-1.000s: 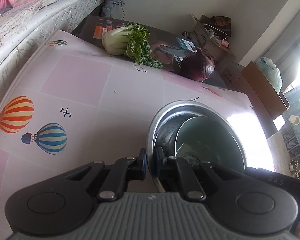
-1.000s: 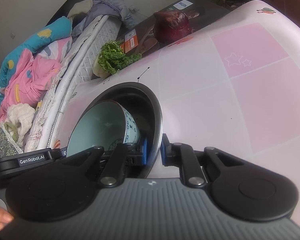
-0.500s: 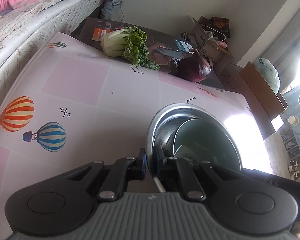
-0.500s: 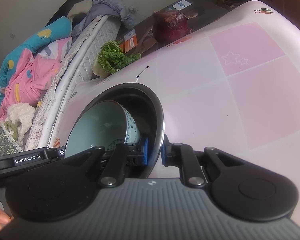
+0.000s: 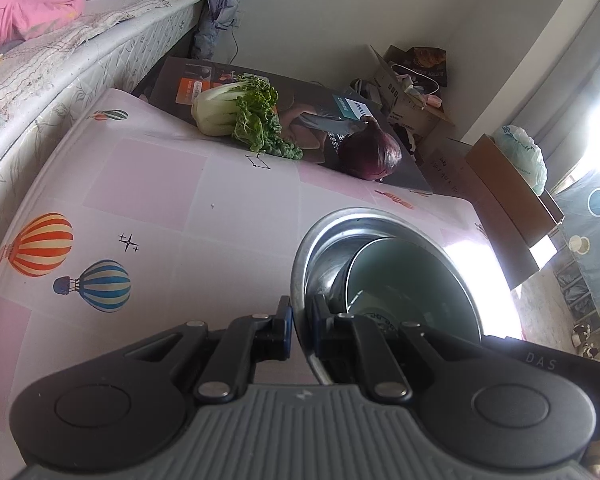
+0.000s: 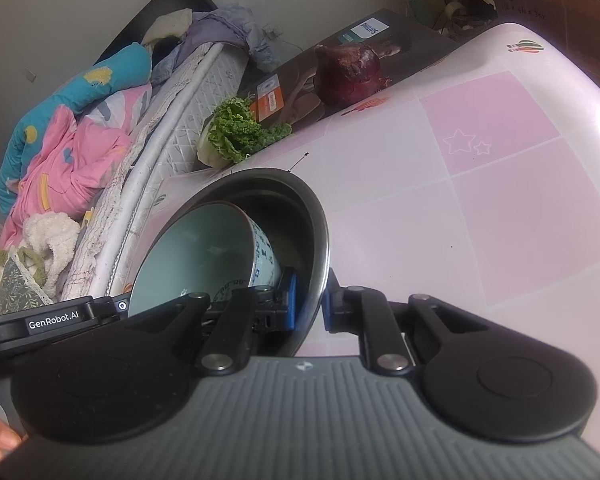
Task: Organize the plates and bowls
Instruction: 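Carry the small steel bowl over the large steel basin with both grippers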
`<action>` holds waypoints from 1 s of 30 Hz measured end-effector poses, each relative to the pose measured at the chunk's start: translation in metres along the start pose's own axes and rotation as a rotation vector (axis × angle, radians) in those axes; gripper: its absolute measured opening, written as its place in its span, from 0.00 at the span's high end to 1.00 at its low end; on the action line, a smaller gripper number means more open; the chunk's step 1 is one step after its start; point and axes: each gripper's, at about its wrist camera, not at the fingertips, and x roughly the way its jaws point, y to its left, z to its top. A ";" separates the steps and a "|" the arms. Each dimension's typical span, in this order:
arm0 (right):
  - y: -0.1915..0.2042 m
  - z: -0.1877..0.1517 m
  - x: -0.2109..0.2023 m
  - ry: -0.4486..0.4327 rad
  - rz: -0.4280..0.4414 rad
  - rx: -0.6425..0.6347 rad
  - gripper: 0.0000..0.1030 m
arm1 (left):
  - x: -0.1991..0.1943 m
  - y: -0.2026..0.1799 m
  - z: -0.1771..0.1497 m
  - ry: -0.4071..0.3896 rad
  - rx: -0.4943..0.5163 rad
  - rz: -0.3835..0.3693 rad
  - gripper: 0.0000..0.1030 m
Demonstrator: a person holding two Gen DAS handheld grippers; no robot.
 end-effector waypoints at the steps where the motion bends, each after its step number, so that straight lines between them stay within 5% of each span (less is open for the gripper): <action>1: 0.002 0.000 -0.005 -0.003 0.001 0.001 0.87 | -0.004 -0.001 0.000 -0.004 0.001 -0.002 0.91; 9: 0.018 -0.012 -0.047 -0.002 0.005 -0.006 0.87 | -0.045 -0.007 -0.010 -0.006 -0.029 -0.021 0.91; 30: 0.022 -0.132 -0.112 0.110 -0.005 -0.004 0.87 | -0.102 0.012 -0.106 0.094 -0.062 -0.009 0.91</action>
